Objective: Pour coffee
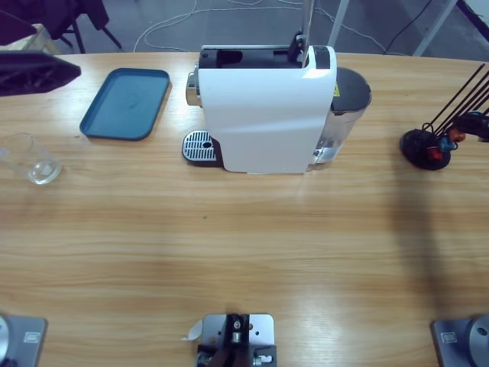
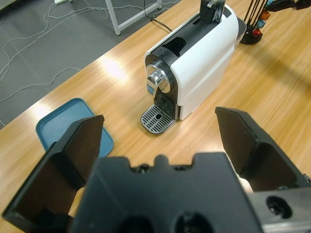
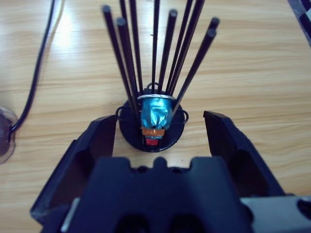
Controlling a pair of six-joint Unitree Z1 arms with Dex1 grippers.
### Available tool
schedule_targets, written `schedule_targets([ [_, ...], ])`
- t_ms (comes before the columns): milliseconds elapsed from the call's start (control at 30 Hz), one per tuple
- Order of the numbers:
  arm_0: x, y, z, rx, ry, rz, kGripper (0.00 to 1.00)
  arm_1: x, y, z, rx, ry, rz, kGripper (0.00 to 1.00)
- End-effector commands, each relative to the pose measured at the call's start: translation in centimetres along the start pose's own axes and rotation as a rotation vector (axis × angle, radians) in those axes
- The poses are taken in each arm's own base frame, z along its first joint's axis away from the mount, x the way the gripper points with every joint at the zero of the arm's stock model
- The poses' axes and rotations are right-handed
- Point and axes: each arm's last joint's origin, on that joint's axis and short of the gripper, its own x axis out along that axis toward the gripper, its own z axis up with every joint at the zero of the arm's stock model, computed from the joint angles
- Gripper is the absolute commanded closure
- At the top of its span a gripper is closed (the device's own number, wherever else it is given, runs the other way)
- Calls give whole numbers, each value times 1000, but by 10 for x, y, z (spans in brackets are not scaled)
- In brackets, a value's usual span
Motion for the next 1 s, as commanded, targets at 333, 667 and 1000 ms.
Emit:
schedule_targets([
  [333, 12, -1, 9, -26, 3, -8, 0, 28, -1, -6, 12, 45, -23, 533],
  [667, 16, -4, 6, -36, 19, -17, 0, 12, -5, -7, 9, 17, -24, 533],
  [1000, 18, -6, 4, -34, 29, -29, 0, 0, -7, -9, 7, 17, -24, 446],
])
